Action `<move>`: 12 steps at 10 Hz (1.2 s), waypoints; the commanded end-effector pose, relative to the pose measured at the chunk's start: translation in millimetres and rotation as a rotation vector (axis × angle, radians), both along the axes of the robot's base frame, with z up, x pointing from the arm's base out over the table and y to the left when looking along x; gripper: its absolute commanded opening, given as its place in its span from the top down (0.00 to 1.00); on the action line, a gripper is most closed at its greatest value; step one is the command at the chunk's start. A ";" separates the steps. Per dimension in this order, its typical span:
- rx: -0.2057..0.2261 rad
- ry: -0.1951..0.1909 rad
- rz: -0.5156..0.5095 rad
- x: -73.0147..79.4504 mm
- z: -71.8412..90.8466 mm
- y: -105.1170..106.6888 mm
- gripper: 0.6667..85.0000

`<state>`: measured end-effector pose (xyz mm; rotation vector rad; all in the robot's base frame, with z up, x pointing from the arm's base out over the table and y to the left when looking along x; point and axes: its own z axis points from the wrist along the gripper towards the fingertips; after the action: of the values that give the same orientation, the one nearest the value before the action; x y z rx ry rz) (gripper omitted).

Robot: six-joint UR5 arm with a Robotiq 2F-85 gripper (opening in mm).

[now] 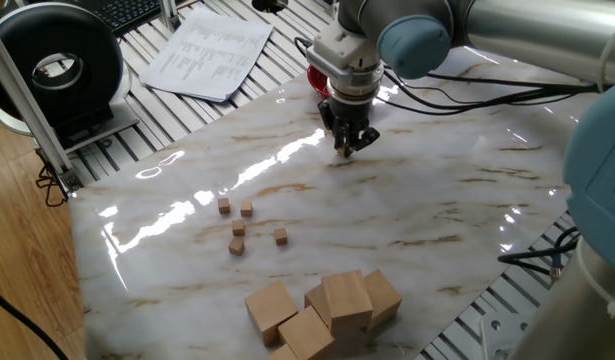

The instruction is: Stack the blocks into a pyramid shape

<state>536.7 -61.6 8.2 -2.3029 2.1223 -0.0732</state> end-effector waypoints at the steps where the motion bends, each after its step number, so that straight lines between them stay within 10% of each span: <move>1: 0.007 0.001 -0.002 -0.6 0.0 -0.6 0.63; 6: -0.045 0.014 0.034 1.2 3.0 -9.0 0.46; 12: 0.046 0.031 -0.014 -6.2 4.6 4.9 0.40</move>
<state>531.2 -63.5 10.7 -2.3275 2.1243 -0.0377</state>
